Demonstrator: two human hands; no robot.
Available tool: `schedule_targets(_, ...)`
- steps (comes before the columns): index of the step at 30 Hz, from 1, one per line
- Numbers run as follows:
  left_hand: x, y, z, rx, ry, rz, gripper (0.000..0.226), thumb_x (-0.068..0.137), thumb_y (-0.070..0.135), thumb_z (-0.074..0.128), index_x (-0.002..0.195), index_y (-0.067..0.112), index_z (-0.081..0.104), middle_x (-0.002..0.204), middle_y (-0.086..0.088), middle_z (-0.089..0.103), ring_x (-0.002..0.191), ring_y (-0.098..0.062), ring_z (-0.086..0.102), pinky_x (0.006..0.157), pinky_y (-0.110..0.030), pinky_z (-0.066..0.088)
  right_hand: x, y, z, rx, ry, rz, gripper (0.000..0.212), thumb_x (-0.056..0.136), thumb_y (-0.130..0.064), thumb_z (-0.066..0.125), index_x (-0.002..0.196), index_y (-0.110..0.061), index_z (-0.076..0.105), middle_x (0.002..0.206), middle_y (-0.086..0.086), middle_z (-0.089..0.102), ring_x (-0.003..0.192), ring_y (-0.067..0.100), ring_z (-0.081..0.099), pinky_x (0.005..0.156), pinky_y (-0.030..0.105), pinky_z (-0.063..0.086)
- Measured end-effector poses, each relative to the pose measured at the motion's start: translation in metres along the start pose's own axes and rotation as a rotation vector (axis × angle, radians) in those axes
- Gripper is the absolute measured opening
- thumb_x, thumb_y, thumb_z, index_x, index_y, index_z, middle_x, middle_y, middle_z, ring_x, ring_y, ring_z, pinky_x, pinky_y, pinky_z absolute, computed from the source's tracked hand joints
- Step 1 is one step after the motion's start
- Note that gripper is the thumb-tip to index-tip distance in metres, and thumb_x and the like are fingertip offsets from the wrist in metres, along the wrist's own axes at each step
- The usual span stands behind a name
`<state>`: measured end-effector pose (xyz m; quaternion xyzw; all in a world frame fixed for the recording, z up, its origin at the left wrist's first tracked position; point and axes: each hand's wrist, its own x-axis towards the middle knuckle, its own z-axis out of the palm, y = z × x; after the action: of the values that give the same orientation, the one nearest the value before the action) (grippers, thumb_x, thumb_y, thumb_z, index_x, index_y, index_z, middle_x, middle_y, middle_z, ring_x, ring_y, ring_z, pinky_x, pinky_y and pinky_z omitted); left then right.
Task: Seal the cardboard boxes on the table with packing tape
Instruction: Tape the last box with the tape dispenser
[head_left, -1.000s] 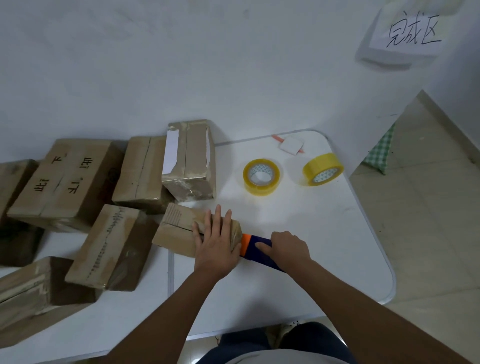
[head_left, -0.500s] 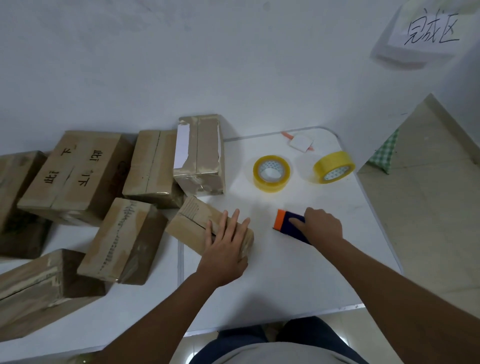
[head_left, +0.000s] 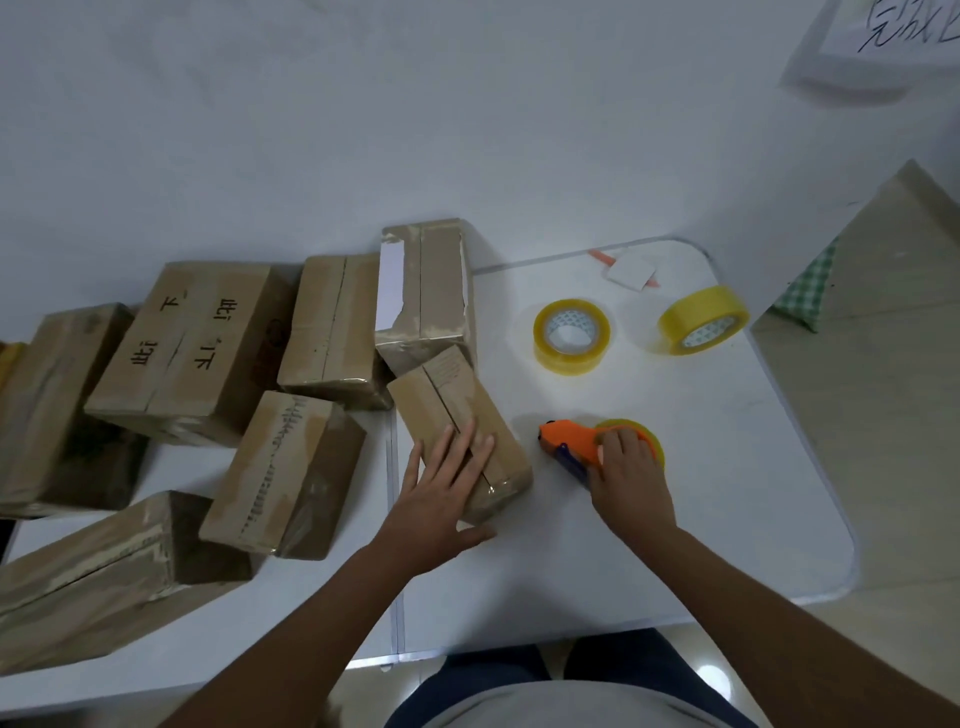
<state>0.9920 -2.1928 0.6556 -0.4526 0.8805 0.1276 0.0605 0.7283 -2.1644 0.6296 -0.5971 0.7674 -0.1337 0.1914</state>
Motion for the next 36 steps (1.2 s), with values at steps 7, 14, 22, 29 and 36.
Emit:
schedule_targets(7,0.0,-0.001,0.011,0.055,0.045,0.003,0.093,0.094,0.049,0.058,0.159,0.025,-0.003,0.167,-0.004,-0.01,0.153,-0.027,-0.008,0.121,-0.055,0.003,-0.023,-0.072,0.009,0.777,-0.592,0.165,0.036,0.08,0.007,0.047,0.077,-0.011,0.078,0.085,0.005,0.076,0.088,0.02,0.068,0.081,0.029,0.057)
schedule_targets(14,0.003,-0.004,0.012,0.049,0.029,0.012,0.096,0.091,0.042,0.066,0.159,0.024,0.001,0.167,-0.006,-0.004,0.154,-0.03,0.0,0.12,-0.057,0.007,-0.01,-0.076,0.049,0.746,-0.494,0.459,0.021,0.079,0.003,0.059,0.092,0.0,0.074,0.089,0.015,0.073,0.089,0.033,0.068,0.085,0.048,0.057)
schedule_targets(22,-0.001,-0.028,0.004,0.076,-0.027,0.167,0.104,0.09,0.038,0.067,0.157,0.03,-0.012,0.165,0.002,-0.021,0.151,-0.022,-0.022,0.121,-0.056,0.001,-0.017,-0.06,0.043,0.578,-0.346,0.417,0.039,0.08,0.011,0.046,0.068,-0.015,0.072,0.084,0.007,0.073,0.085,0.029,0.065,0.076,0.038,0.053)
schedule_targets(29,0.003,-0.039,-0.016,0.053,-0.052,0.292,0.093,0.092,0.056,0.057,0.158,0.034,-0.003,0.163,0.008,-0.026,0.151,-0.022,-0.022,0.12,-0.046,-0.013,-0.005,-0.024,0.021,0.324,0.168,0.228,0.005,0.089,-0.002,0.059,0.088,-0.003,0.055,0.083,0.011,0.056,0.075,0.026,0.055,0.061,0.035,0.041)
schedule_targets(36,-0.007,-0.03,-0.007,-0.06,-0.025,0.177,0.076,0.101,0.048,0.043,0.157,0.037,-0.006,0.163,0.019,-0.016,0.15,-0.011,-0.021,0.12,-0.038,-0.011,0.015,0.008,0.038,-0.099,-0.214,0.223,0.047,0.09,-0.037,0.065,0.117,-0.004,0.045,0.112,0.013,0.056,0.099,0.032,0.059,0.072,0.04,0.048)
